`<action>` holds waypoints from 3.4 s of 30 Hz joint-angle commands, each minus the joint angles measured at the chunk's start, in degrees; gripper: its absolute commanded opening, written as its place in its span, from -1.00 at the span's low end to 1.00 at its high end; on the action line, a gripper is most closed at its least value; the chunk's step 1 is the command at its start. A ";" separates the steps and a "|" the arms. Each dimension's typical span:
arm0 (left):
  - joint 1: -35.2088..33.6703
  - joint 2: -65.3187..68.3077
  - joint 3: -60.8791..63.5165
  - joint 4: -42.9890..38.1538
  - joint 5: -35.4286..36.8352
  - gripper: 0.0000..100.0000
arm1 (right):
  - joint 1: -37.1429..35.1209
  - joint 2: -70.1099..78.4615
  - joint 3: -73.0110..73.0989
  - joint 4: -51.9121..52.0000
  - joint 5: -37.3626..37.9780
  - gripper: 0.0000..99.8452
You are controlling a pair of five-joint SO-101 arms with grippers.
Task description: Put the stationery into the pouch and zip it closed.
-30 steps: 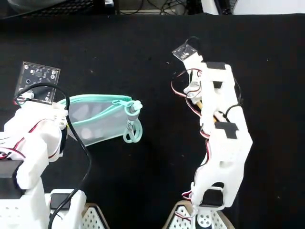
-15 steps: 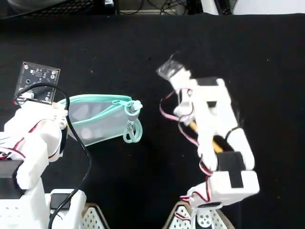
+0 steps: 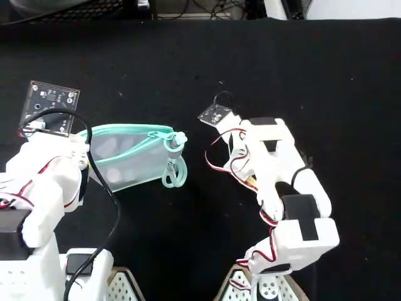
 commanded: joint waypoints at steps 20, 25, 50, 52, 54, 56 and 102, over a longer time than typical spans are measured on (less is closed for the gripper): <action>-0.40 0.79 6.64 0.88 -0.35 -0.93 | 0.18 -51.38 -3.21 13.27 -10.37 -0.98; -0.40 0.79 6.90 0.88 -0.35 -0.93 | -12.22 -73.01 -3.21 10.29 -21.45 -0.98; -0.48 0.79 6.99 0.88 -0.35 -0.93 | -42.73 -74.33 -2.77 -40.18 -33.41 -0.98; -0.48 0.79 6.99 0.88 -0.35 -0.93 | -43.43 -72.92 -2.51 -40.09 -33.41 -0.98; -0.57 0.79 6.99 0.88 -0.35 -0.93 | -44.48 -72.22 -1.36 -39.21 -33.41 -0.98; -0.66 0.79 6.99 0.88 -0.35 -0.93 | -44.66 -71.96 0.66 -38.68 -33.41 -0.98; -0.48 1.14 6.99 0.79 -0.35 -0.93 | -18.90 -71.96 -16.84 -10.55 -32.88 -0.73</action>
